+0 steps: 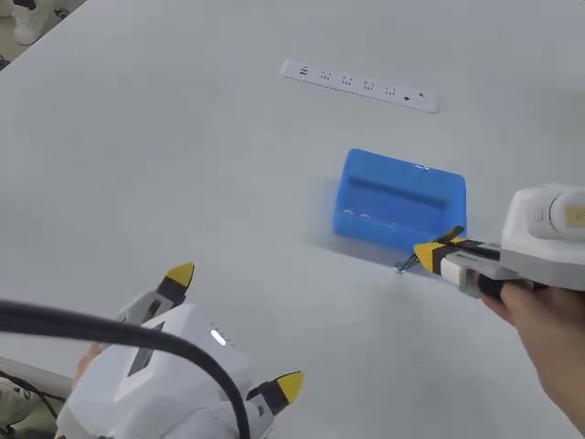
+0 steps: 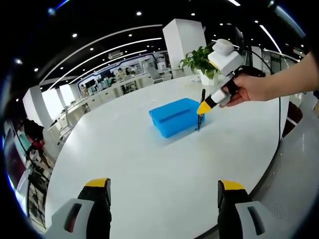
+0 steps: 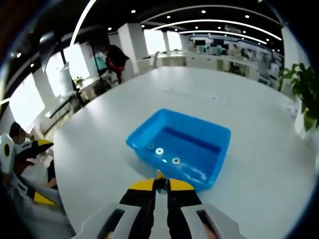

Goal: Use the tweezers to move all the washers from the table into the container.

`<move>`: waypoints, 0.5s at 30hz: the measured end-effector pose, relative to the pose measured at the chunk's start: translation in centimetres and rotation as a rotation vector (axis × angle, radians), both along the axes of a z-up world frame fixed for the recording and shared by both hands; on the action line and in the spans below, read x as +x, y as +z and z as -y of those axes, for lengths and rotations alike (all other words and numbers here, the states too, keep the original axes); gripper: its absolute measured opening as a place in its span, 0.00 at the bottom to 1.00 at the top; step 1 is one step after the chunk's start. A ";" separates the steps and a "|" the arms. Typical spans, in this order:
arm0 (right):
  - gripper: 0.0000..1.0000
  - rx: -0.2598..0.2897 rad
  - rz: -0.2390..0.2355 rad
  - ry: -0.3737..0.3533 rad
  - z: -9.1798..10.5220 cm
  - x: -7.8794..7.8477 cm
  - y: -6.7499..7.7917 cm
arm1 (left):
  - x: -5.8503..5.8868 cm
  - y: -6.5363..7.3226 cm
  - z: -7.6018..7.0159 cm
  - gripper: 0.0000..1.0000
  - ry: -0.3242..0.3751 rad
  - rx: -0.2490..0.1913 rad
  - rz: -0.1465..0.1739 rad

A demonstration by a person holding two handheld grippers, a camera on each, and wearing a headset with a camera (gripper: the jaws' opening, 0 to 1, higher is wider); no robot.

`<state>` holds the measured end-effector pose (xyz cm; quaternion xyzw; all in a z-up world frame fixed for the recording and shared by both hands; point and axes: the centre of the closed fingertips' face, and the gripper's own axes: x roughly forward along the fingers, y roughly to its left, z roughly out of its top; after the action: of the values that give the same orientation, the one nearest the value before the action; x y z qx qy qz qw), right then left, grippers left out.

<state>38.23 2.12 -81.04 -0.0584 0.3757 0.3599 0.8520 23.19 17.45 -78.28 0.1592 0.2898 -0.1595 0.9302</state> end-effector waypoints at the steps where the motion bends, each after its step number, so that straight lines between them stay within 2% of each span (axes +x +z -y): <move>1: 0.05 -0.002 0.002 0.001 0.0 0.0 0.0 | 0.0 0.0 0.0 0.91 0.000 0.000 0.000; 7: 0.05 -0.007 -0.006 0.009 -0.5 -0.1 -0.2 | 0.0 0.0 0.0 0.90 0.001 -0.001 0.001; 11: 0.05 -0.011 -0.016 0.015 -0.9 -0.7 0.0 | 0.0 0.0 0.0 0.90 0.002 0.000 0.002; 15: 0.05 -0.018 -0.009 0.010 -0.9 -0.9 0.1 | 0.0 0.0 0.0 0.90 0.002 0.000 0.002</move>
<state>37.36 3.05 -80.98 -0.0662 0.3824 0.3610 0.8480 23.19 17.45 -78.26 0.1592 0.2890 -0.1582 0.9307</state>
